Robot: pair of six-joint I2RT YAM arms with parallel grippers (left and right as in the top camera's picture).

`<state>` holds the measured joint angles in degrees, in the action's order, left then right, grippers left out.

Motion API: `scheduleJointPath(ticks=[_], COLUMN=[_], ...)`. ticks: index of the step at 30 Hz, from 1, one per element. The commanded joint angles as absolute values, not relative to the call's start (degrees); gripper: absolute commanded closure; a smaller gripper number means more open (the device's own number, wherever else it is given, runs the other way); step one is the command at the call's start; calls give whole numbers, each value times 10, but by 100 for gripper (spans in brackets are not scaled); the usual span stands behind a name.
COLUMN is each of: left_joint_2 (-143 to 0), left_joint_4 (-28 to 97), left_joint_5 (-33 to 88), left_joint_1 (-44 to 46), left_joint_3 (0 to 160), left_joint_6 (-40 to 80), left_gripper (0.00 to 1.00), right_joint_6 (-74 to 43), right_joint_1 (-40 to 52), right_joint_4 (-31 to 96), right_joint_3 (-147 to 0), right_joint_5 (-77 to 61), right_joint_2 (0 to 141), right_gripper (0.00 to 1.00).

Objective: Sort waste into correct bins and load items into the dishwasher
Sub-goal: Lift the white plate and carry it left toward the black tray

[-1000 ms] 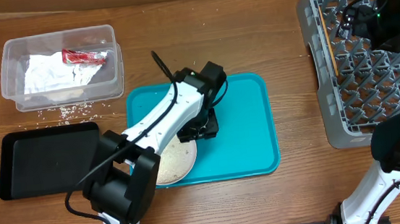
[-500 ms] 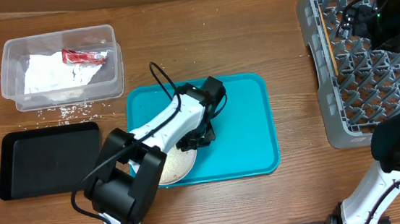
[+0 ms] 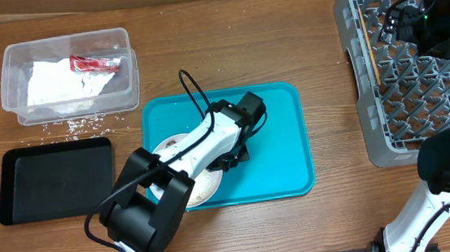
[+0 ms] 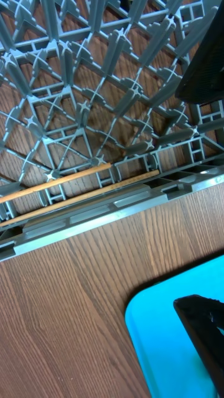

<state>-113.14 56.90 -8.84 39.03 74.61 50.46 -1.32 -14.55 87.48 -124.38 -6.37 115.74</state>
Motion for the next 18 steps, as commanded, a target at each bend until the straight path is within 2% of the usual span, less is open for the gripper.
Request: scheduleJointPath(ticks=[1, 7, 18], left_joint_2=[-1122, -1122, -1122], left_joint_4=[568, 629, 779], left_joint_5=[-96, -98, -157], left_joint_1=[392, 392, 389], left_joint_3=[740, 763, 902], left_joint_6=[514, 515, 514], left_gripper=[96, 96, 96], right_joint_6=[-16, -16, -16], right_joint_1=[-145, -145, -145], right_joint_4=[872, 872, 872], right_joint_3=[-1245, -1245, -1245], right_joint_5=[-60, -60, -60], right_joint_2=[1156, 1156, 1156], right_gripper=[0, 0, 0])
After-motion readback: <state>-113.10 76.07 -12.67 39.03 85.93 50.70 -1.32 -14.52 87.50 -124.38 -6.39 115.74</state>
